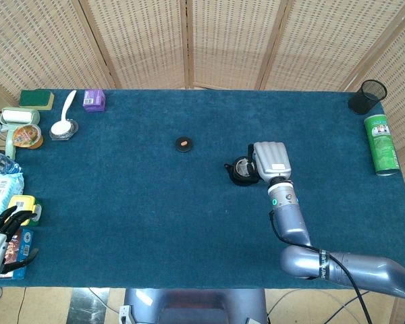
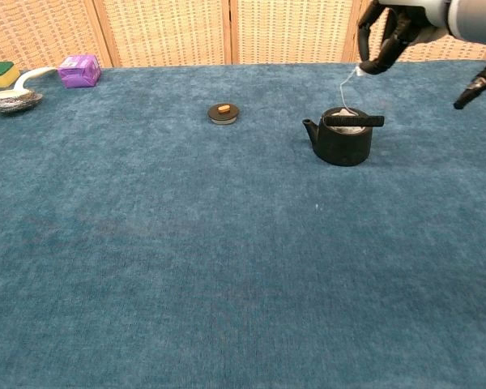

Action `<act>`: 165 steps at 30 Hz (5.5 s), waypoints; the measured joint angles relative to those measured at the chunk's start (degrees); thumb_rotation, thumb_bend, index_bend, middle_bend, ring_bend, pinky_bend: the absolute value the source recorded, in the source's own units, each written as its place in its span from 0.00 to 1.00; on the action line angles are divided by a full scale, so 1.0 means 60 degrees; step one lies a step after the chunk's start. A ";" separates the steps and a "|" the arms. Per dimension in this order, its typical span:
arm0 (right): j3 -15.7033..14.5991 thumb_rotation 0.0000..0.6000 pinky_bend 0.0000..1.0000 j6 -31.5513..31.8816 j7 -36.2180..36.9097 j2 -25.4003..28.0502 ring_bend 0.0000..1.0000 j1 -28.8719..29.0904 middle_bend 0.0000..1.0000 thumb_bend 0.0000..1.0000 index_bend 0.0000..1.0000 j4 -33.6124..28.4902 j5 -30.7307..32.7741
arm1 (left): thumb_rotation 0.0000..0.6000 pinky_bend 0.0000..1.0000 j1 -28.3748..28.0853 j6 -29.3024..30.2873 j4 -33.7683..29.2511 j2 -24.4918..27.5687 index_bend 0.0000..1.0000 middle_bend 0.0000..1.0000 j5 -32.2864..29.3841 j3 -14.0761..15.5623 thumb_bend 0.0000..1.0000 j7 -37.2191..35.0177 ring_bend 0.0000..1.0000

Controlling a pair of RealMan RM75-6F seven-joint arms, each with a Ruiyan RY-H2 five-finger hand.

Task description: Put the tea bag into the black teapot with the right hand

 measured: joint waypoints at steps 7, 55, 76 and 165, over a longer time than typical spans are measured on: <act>-0.0269 1.00 1.00 -0.0795 0.0363 0.0387 1.00 -0.0318 1.00 0.48 0.54 0.0378 0.0201 | 1.00 0.13 -0.0019 -0.0005 -0.0159 0.0020 0.21 0.19 0.0043 0.0000 0.29 0.0168 0.08; -0.2346 1.00 1.00 -0.8391 0.3726 0.2544 1.00 0.2920 1.00 0.90 0.15 0.2023 0.2706 | 1.00 0.13 0.0063 -0.0230 -0.0448 0.0046 0.21 0.19 -0.0319 0.0006 0.29 0.0745 0.08; -0.6221 1.00 1.00 -0.9834 0.6220 0.1446 1.00 0.5965 1.00 0.90 0.17 0.3491 0.2702 | 1.00 0.13 0.0047 -0.0367 -0.0419 -0.0039 0.21 0.19 -0.0450 -0.0038 0.29 0.0788 0.08; -0.5517 1.00 1.00 0.0303 0.7260 0.2329 1.00 0.2739 0.80 0.44 0.20 -0.0712 -0.1059 | 1.00 0.13 -0.0060 -0.0296 -0.0592 -0.0069 0.21 0.19 -0.0206 -0.0090 0.29 0.0895 0.08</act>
